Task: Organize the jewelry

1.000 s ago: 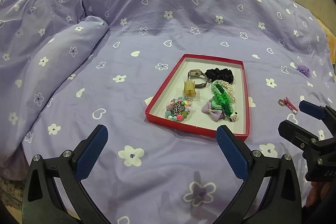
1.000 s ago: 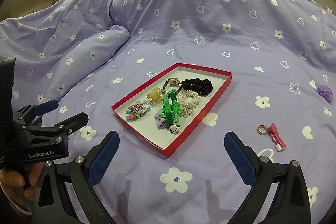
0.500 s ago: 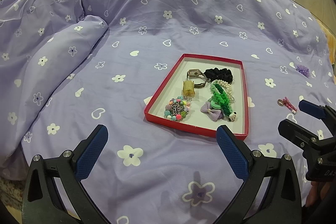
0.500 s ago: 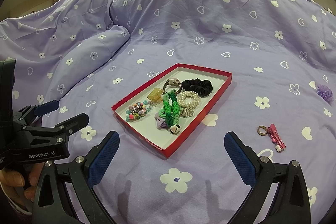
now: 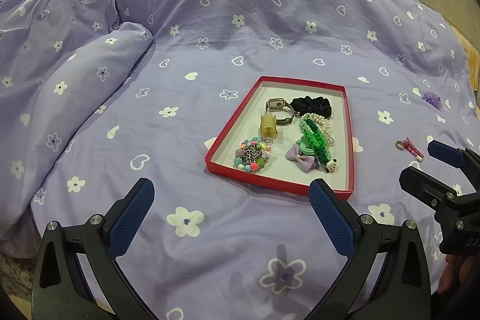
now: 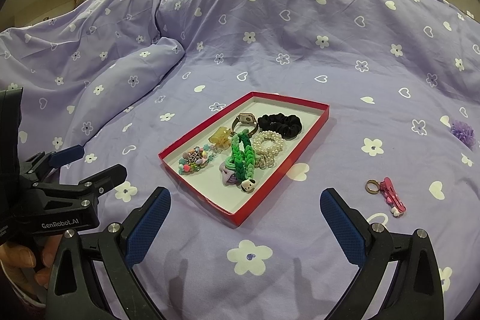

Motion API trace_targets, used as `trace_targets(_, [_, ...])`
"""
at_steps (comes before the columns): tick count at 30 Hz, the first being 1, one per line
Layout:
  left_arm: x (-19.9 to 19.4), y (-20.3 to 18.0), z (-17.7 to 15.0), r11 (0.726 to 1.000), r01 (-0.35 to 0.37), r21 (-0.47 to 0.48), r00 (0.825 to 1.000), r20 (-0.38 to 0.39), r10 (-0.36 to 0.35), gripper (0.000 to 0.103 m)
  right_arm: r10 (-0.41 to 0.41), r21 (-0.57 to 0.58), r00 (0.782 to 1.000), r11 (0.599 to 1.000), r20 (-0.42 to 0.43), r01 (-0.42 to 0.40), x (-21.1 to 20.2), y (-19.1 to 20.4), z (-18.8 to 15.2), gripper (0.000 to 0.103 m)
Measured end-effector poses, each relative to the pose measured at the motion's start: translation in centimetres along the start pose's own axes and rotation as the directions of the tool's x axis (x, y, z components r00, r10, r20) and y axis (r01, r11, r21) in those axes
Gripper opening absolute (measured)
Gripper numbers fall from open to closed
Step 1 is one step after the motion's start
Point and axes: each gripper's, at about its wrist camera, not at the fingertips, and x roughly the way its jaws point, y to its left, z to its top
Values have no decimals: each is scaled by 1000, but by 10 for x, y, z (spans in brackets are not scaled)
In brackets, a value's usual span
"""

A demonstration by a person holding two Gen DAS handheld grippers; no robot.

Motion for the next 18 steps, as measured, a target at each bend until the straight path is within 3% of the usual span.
trace_targets(18, [0,-2,0,1000,2,1,1000,-1,-2,103,1,2,1000,1000,-3,-1,-1,-2,0,101])
